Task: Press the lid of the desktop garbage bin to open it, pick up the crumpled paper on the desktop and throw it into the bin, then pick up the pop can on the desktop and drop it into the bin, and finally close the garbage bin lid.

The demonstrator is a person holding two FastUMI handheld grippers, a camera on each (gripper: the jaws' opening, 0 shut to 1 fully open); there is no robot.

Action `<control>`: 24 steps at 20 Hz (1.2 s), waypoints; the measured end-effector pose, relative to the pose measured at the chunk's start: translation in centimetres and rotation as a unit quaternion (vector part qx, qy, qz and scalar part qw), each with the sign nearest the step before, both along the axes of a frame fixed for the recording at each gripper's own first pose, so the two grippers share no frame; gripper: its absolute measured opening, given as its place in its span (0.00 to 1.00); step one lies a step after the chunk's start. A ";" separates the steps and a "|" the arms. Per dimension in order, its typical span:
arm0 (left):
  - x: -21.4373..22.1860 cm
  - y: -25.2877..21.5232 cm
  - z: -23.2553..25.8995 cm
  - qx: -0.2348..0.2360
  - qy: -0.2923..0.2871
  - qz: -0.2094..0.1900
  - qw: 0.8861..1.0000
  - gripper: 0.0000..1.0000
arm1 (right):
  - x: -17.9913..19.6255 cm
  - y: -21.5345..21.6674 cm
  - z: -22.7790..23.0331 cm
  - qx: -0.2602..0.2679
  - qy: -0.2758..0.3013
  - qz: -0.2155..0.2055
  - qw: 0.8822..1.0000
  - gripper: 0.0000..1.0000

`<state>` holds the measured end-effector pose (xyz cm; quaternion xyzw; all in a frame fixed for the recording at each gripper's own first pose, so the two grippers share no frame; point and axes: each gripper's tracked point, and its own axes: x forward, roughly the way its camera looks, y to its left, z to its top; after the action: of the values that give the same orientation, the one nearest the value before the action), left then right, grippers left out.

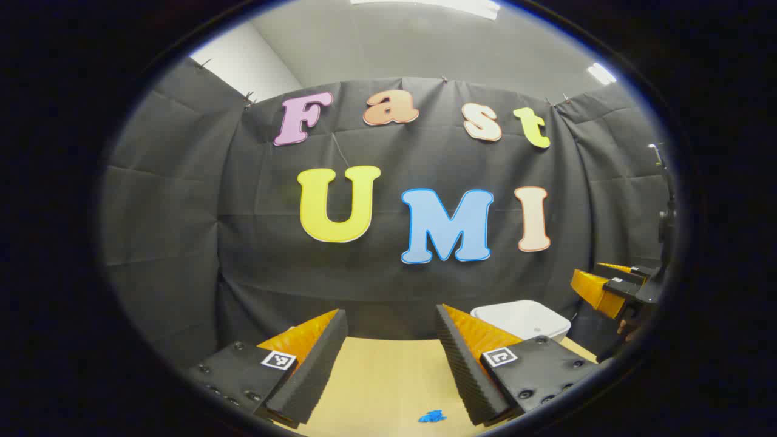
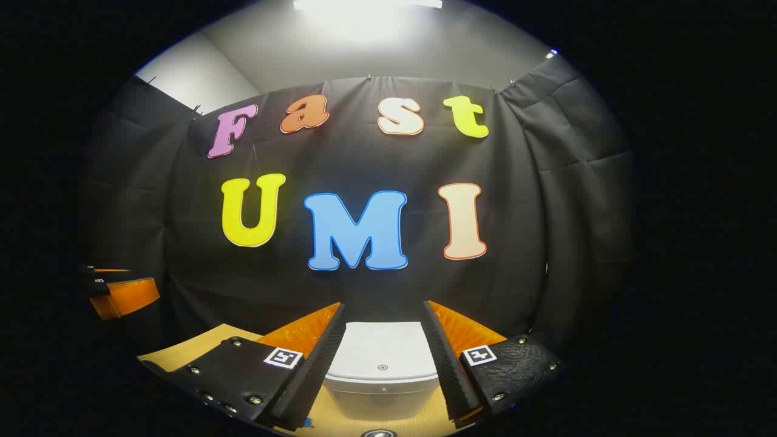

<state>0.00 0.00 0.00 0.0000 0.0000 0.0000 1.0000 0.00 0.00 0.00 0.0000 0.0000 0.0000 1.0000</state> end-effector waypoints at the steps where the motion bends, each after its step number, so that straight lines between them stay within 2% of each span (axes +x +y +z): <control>1: 0.0 -0.1 -0.1 0.001 0.000 0.001 1.000 0.96 | 0.1 0.0 -0.1 -0.001 0.001 0.000 1.000 0.81; 17: 0.0 -0.5 -0.3 0.003 -0.003 0.007 1.000 0.96 | 0.7 0.6 -2.3 -0.007 0.020 0.007 1.000 0.81; 21: 0.0 -0.7 -0.4 0.005 -0.003 0.005 1.000 0.96 | 0.9 0.7 -3.1 -0.006 0.030 0.014 0.999 0.68; 22: 0.1 -0.7 -0.5 0.005 -0.003 0.004 1.000 0.96 | 1.0 0.6 -3.5 -0.006 0.034 0.013 0.999 0.73; 23: 0.0 -0.8 -0.4 0.005 -0.003 0.003 1.000 0.96 | 1.0 0.5 -3.8 -0.004 0.039 0.015 0.999 0.63; 24: 0.1 -0.8 -0.4 0.005 -0.003 0.003 1.000 0.96 | 1.2 0.9 -4.2 -0.002 0.045 0.021 0.999 0.45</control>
<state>0.06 -0.79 -0.38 0.0051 -0.0030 0.0026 1.0000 1.21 0.89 -4.16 -0.0024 0.0454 0.0210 0.9987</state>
